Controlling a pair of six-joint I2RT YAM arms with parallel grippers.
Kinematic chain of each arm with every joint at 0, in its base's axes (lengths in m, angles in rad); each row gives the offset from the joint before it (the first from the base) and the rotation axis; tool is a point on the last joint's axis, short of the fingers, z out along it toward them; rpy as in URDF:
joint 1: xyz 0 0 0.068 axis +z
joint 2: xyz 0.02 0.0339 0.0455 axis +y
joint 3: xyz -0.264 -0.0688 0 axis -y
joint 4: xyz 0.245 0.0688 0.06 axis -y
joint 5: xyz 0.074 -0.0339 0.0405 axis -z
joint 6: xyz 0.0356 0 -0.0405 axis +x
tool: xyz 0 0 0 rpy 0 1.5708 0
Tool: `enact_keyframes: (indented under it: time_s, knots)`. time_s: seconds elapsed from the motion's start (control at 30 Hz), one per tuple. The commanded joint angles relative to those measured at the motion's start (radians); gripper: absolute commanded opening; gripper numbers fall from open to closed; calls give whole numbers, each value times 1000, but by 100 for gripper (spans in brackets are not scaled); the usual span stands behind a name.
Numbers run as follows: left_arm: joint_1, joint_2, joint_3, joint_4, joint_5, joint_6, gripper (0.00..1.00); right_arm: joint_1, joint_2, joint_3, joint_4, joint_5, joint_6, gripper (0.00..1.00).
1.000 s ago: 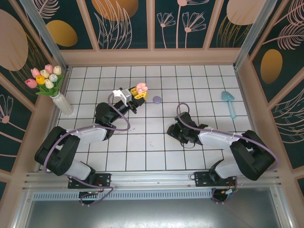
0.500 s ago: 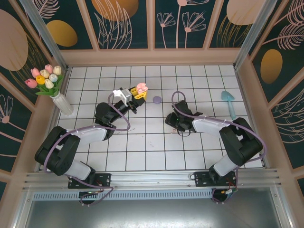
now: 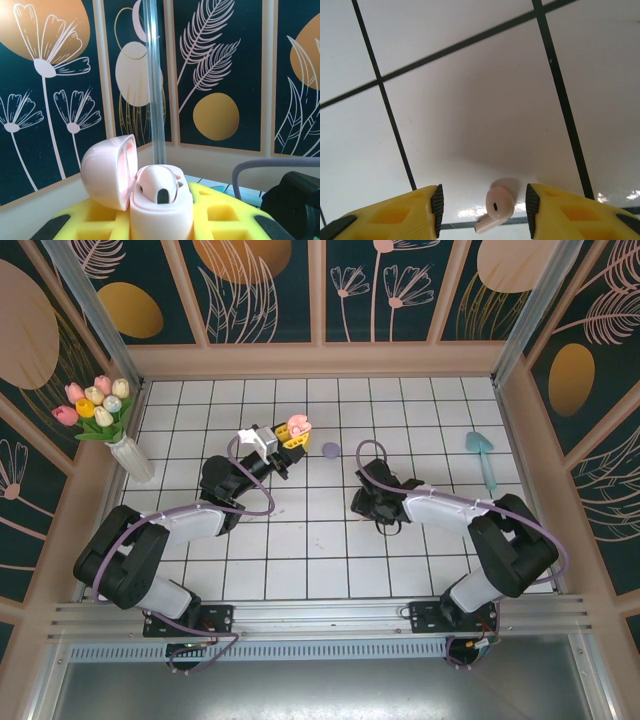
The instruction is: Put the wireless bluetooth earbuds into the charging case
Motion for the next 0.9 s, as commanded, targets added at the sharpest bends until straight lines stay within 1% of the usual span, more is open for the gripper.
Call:
enact_keyframes:
  time_s: [0.0, 0.23, 0.63, 0.87]
  knots:
    - [-4, 7, 8, 57, 3, -1, 0, 21, 20, 40, -68, 55, 39, 48]
    - [-4, -3, 3, 51, -1, 5, 0, 62, 102, 103, -140, 110, 57, 44]
    - [-4, 0, 0, 53, -1, 8, 0, 78, 127, 97, -144, 117, 68, 38]
    - [-4, -4, -3, 53, -4, 11, 0, 81, 135, 91, -135, 108, 58, 29]
